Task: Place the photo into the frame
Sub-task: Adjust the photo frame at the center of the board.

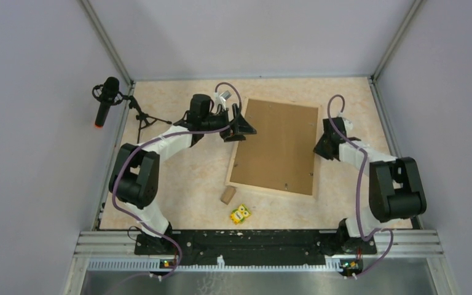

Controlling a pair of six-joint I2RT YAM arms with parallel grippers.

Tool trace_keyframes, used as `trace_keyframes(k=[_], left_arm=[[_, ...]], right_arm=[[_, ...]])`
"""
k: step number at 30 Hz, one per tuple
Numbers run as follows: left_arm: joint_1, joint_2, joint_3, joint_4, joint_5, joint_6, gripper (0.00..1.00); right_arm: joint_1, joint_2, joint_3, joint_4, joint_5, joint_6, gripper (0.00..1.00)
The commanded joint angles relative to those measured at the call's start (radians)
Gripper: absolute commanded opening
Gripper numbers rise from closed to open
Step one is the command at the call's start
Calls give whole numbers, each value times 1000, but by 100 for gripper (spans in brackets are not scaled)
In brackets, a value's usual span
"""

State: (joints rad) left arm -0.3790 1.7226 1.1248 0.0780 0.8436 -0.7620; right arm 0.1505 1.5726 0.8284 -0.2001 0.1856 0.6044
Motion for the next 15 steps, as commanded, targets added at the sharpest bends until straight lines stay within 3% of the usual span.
trace_keyframes(k=[1, 5, 8, 13, 15], left_arm=[[1, -54, 5, 34, 16, 4, 92], [0, -40, 5, 32, 25, -4, 92], [0, -43, 7, 29, 21, 6, 92], [0, -44, 11, 20, 29, 6, 92], [-4, -46, 12, 20, 32, 5, 92]], right_arm=[[7, -82, -113, -101, -27, 259, 0], [46, -152, -239, 32, -96, 486, 0], [169, -214, -264, 40, -22, 615, 0], [258, -286, -261, -12, 23, 619, 0], [257, -341, -263, -37, 54, 550, 7]])
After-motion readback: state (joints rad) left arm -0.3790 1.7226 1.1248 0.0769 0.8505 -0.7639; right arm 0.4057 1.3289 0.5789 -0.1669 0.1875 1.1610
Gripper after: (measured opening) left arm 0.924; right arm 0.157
